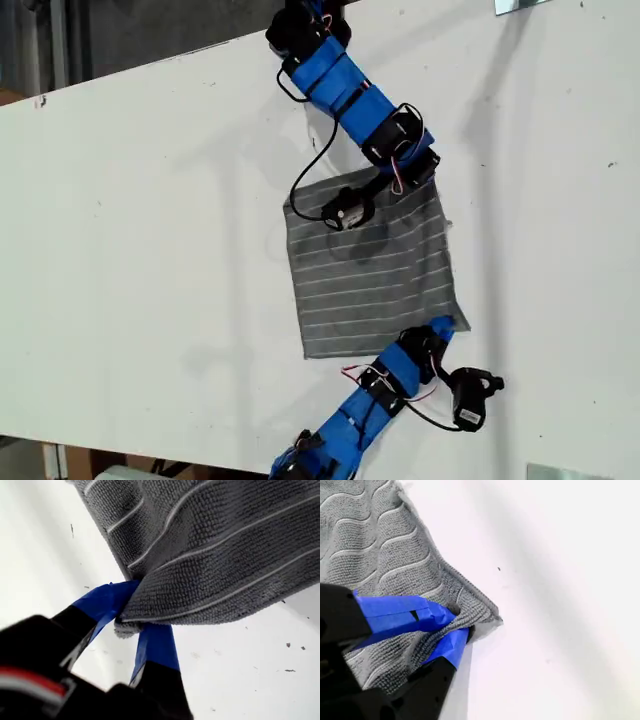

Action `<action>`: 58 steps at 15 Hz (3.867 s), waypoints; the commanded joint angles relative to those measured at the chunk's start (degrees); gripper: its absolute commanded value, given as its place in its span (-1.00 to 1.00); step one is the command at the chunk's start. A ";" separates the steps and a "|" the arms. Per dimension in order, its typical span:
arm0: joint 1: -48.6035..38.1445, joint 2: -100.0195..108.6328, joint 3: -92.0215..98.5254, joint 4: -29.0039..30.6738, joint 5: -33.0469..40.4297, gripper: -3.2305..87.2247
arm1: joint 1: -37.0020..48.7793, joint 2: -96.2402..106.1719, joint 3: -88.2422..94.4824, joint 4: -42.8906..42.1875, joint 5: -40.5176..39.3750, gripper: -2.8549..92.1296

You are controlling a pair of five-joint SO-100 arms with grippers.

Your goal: Grasp corners of a square towel and fold twice.

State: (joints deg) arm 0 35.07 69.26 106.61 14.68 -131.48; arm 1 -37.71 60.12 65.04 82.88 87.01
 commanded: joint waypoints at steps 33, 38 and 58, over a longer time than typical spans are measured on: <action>-54.84 61.44 28.48 42.19 54.67 -0.94 | 53.26 18.63 10.11 2.29 -25.49 -0.94; -51.86 50.80 15.47 49.48 54.14 -0.94 | 51.68 21.27 11.87 4.22 -26.37 -0.94; -31.55 57.57 23.29 45.44 40.25 -0.21 | 34.45 23.12 13.01 10.72 -20.57 -0.14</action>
State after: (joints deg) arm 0 3.69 123.57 132.36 59.15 -91.67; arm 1 -4.31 78.31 81.21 93.16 66.80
